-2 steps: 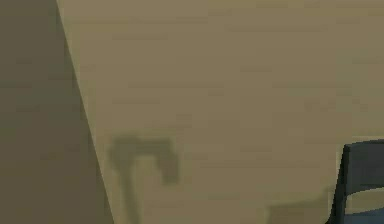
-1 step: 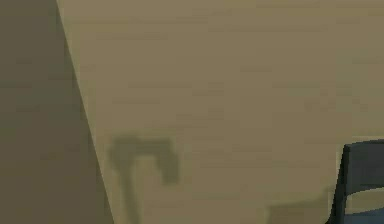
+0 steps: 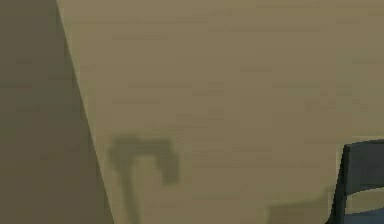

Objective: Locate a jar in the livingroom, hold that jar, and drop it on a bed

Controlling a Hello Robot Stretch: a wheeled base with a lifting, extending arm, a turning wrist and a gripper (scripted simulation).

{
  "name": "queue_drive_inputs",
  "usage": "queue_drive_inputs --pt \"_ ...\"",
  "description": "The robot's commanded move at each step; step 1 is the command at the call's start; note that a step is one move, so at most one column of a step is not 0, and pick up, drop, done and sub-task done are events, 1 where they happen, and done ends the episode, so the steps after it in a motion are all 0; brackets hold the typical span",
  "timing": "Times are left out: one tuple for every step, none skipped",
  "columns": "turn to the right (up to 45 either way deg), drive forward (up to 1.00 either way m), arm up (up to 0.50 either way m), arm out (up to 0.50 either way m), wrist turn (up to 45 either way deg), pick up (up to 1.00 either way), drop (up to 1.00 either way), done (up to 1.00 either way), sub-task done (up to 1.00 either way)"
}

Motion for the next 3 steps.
queue_drive_inputs --pt "27.0 0.00 0.00 0.00 0.0 0.00 0.00 0.00 0.00" --pt "0.0 0.30 0.00 0.00 0.0 0.00 0.00 0.00 0.00" --pt "-21.0 0.00 0.00 0.00 0.0 0.00 0.00 0.00 0.00"
